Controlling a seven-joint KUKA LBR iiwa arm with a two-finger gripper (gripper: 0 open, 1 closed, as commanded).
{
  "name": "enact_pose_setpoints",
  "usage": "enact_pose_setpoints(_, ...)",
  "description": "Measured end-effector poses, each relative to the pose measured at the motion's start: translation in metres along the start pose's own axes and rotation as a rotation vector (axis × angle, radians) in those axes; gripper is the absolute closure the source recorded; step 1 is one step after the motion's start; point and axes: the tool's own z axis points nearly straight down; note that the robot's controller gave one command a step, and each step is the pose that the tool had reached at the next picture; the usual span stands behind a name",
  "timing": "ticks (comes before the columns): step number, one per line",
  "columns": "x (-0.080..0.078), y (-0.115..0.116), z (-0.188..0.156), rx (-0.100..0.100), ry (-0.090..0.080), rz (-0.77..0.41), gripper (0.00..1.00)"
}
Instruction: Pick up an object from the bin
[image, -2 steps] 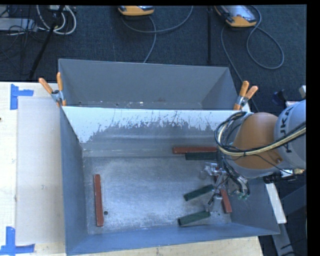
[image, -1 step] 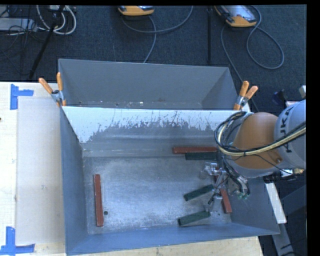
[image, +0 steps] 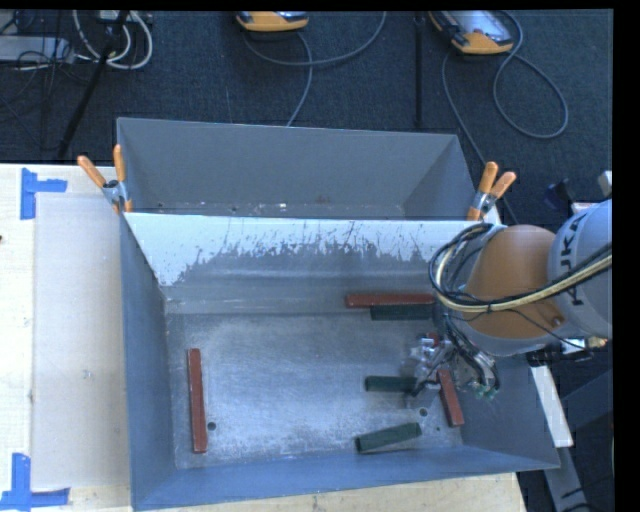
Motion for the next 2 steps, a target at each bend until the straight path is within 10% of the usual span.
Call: enact_pose_setpoints(2, -0.002, 0.000, -0.089, 0.001, -0.008, -0.005, 1.00)
